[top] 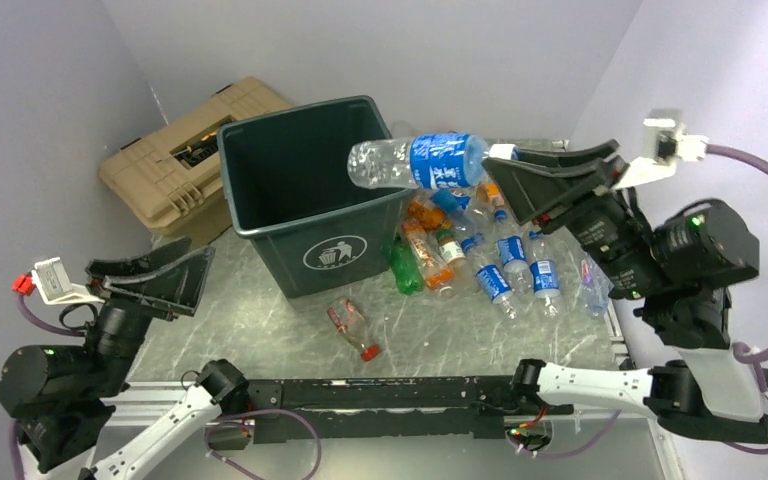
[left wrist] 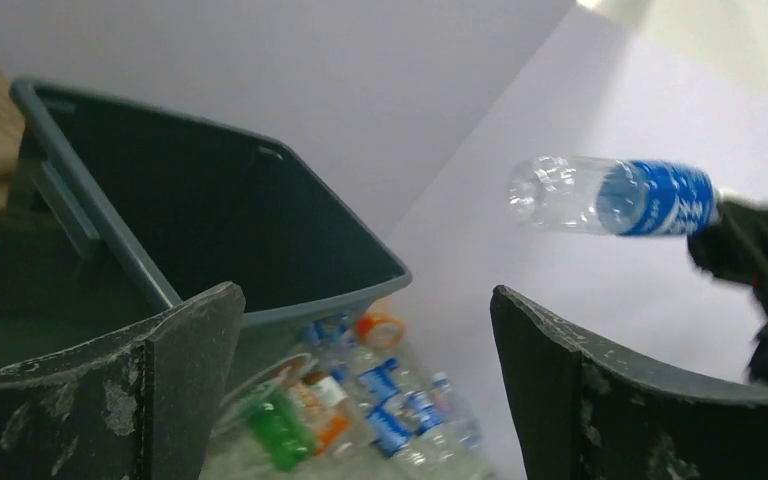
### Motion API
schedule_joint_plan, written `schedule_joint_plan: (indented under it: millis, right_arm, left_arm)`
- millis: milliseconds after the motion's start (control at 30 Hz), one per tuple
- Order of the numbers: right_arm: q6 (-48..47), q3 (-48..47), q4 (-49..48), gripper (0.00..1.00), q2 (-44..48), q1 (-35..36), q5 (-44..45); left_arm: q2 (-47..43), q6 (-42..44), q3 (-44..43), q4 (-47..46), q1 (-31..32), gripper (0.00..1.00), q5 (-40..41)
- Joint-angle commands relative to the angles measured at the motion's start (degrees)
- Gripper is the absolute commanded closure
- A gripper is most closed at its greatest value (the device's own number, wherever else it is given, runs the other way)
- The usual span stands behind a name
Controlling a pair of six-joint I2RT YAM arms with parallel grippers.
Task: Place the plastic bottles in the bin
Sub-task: Pick up the plastic bottle at the center of the board.
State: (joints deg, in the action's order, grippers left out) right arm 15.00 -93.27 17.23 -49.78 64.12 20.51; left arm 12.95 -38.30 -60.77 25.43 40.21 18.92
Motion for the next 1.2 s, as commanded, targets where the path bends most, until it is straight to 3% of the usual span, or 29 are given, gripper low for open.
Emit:
schedule_joint_plan:
  millis: [0, 67, 233, 467, 533, 667, 1167]
  right_arm:
    - [-6.1, -11.8, 30.7, 1.0, -9.7, 0.0, -4.7]
    - [-6.5, -16.0, 37.6, 1.0, -12.0, 0.0, -7.0]
    - [-7.1, -17.4, 44.1, 1.0, -12.3, 0.0, -16.3]
    - [-6.2, -18.8, 42.2, 1.0, -14.7, 0.0, -28.6]
    - [-5.9, -19.5, 40.8, 1.0, -15.6, 0.0, -30.9]
    - [-6.6, -20.1, 37.7, 1.0, -16.9, 0.0, -34.1]
    - [-8.5, -32.5, 39.6, 1.0, -27.4, 0.0, -31.2]
  left_arm:
    - [9.4, 21.8, -10.2, 0.8, 0.3, 0.01, -13.1]
    - [18.1, 26.4, -20.6, 6.8, 0.4, 0.01, -21.6]
    - [38.6, 33.8, -41.1, 18.9, 0.4, 0.01, -54.0]
    - [52.0, 32.0, -46.5, 16.0, 0.4, 0.0, -72.0]
    - [55.4, 30.9, -47.8, 15.9, 0.5, 0.0, -73.8]
    - [56.7, 24.3, -41.2, 5.3, 0.5, 0.01, -79.8]
    - [54.4, 28.4, -33.9, 9.7, 2.0, 0.03, -79.3]
